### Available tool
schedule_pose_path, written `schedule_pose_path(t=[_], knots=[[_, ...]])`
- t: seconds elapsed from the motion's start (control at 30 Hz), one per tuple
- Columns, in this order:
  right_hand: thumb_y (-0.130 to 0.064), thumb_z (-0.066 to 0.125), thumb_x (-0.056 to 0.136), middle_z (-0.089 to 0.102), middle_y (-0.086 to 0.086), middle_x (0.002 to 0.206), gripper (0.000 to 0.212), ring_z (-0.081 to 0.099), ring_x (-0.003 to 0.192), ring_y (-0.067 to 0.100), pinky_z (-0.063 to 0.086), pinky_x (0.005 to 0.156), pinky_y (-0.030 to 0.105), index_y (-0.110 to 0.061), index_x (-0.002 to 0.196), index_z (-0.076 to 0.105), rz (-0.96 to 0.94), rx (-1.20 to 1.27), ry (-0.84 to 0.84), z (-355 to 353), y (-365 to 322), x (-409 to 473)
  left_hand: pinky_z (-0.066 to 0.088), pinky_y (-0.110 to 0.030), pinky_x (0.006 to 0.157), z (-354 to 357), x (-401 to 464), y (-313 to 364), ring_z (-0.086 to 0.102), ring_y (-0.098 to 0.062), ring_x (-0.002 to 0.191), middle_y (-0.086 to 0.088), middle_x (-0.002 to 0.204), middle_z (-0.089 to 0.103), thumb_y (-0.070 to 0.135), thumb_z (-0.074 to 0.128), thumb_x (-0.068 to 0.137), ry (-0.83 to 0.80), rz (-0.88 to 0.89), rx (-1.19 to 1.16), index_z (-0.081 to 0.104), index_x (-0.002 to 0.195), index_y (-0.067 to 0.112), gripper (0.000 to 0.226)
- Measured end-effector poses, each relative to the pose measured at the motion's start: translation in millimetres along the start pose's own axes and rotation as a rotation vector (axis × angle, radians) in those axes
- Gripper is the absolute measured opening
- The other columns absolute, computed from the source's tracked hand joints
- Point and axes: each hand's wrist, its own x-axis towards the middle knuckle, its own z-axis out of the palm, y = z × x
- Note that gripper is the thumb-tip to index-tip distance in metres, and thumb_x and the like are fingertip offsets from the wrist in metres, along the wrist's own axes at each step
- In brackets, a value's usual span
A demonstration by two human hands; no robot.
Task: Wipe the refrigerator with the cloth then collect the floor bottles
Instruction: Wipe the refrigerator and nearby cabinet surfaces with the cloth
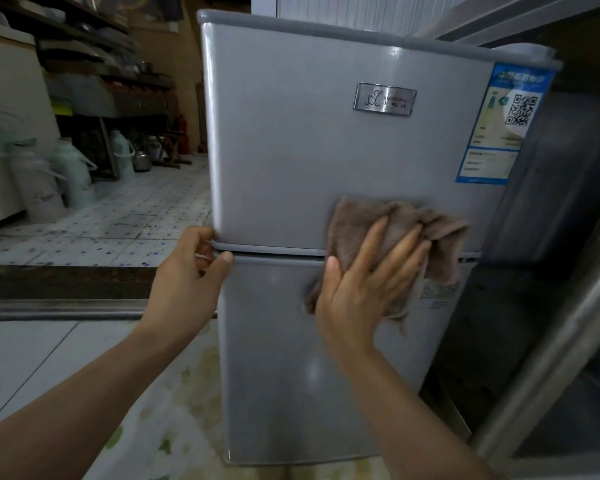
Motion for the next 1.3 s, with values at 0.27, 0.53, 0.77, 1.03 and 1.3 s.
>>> schedule_pose_path(t=[0.27, 0.53, 0.77, 1.03, 1.3], knots=[[-0.040, 0.032, 0.098, 0.016, 0.011, 0.152, 0.050, 0.015, 0.140, 0.042, 0.018, 0.110, 0.063, -0.023, 0.145, 0.028, -0.441, -0.155, -0.072, -22, 104, 17, 0.050, -0.030, 0.084, -11, -10, -11, 0.061, -0.007, 0.091, 0.009, 0.098, 0.063, 0.007, 0.060, 0.086, -0.065, -0.009, 0.034, 0.047, 0.124, 0.021, 0.042], [-0.019, 0.061, 0.083, 0.030, -0.002, 0.147, 0.056, 0.031, 0.129, 0.037, 0.017, 0.108, 0.054, -0.032, 0.134, 0.043, -0.686, -0.029, -0.020, 15, -2, -21, 0.044, -0.022, 0.086, -30, -13, -19, 0.057, -0.002, 0.099, 0.015, 0.106, 0.060, 0.005, 0.059, 0.086, -0.132, -0.010, 0.049, 0.049, 0.129, 0.029, 0.050], [-0.015, 0.050, 0.082, 0.046, -0.008, 0.144, 0.051, 0.029, 0.131, 0.025, 0.009, 0.114, 0.047, -0.028, 0.132, 0.055, -0.889, -0.031, -0.010, 22, -66, -18, 0.042, -0.017, 0.075, -53, -19, -31, 0.053, 0.006, 0.093, 0.012, 0.105, 0.056, 0.005, 0.059, 0.086, -0.010, -0.019, 0.078, 0.046, 0.128, 0.026, 0.049], [-0.013, 0.065, 0.080, 0.037, -0.001, 0.142, 0.057, 0.041, 0.119, 0.031, 0.029, 0.103, 0.048, -0.027, 0.133, 0.050, -0.994, -0.060, -0.002, 8, -1, -1, 0.044, -0.022, 0.081, -45, -26, -35, 0.054, 0.001, 0.093, 0.008, 0.105, 0.058, 0.004, 0.060, 0.084, -0.068, -0.002, 0.059, 0.048, 0.124, 0.024, 0.047], [-0.018, 0.058, 0.084, 0.026, 0.012, 0.142, 0.056, 0.029, 0.127, 0.045, 0.026, 0.107, 0.057, -0.013, 0.136, 0.035, -0.720, -0.136, -0.079, -20, 93, -2, 0.040, -0.018, 0.078, -32, -29, -35, 0.054, -0.005, 0.095, 0.006, 0.109, 0.057, 0.007, 0.061, 0.084, -0.108, -0.017, 0.088, 0.047, 0.126, 0.022, 0.046]])
